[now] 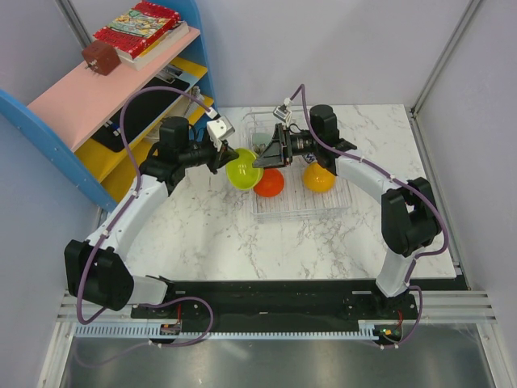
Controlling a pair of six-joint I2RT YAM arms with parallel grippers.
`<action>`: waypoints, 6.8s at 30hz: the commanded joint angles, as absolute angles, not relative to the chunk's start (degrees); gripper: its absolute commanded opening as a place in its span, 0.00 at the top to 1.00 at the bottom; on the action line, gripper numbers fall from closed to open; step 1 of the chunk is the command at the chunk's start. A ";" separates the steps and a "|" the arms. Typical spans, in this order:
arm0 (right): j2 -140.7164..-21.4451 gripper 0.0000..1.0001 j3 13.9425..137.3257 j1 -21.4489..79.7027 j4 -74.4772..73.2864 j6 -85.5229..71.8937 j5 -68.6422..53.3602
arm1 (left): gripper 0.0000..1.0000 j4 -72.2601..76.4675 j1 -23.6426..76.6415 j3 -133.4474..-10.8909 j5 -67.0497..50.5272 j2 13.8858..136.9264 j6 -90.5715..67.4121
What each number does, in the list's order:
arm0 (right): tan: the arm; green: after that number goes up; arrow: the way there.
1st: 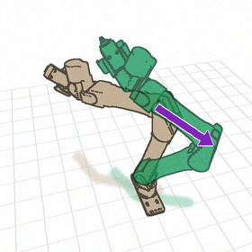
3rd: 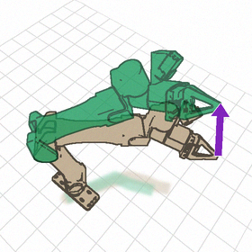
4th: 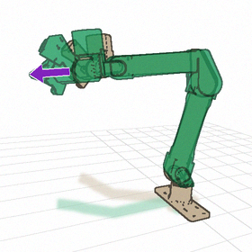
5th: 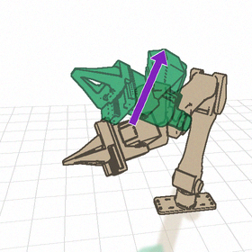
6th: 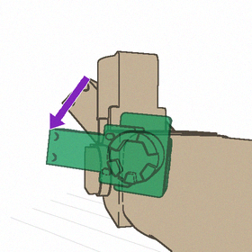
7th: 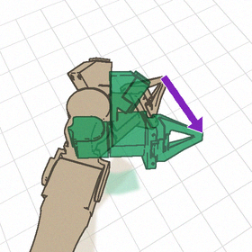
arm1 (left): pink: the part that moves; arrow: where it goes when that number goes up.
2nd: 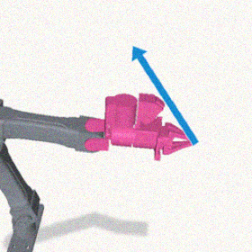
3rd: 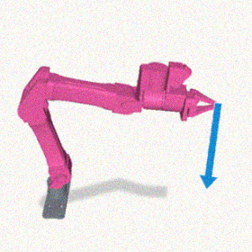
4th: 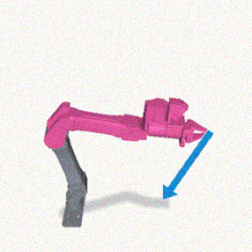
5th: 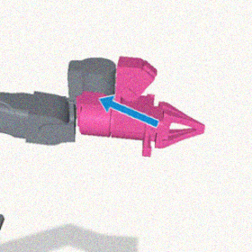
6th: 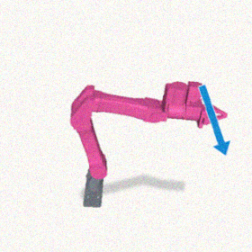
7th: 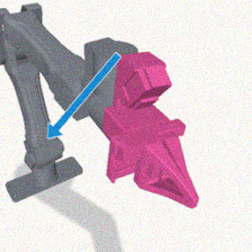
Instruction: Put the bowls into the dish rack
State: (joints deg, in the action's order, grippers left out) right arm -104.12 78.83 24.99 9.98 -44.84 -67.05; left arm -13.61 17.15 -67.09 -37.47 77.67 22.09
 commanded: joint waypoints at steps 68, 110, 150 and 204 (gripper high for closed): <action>-101.50 1.00 90.26 39.11 -51.50 34.01 11.42 | 0.00 -14.68 -11.25 -46.05 -51.33 62.93 18.37; -109.25 0.03 92.81 43.24 -51.59 36.74 16.70 | 0.00 -13.89 -11.34 -45.44 -51.33 63.19 18.72; -100.53 0.03 92.64 18.38 -36.56 20.48 33.84 | 0.00 -13.89 -11.43 -44.91 -52.12 62.14 19.42; -112.94 0.03 94.57 19.07 -39.55 13.80 29.97 | 0.00 -13.89 -11.43 -44.56 -52.56 61.70 19.78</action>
State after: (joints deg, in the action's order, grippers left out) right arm -110.83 91.96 17.41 -41.15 15.38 29.23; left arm -15.68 -11.18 -44.62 -50.15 62.83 19.90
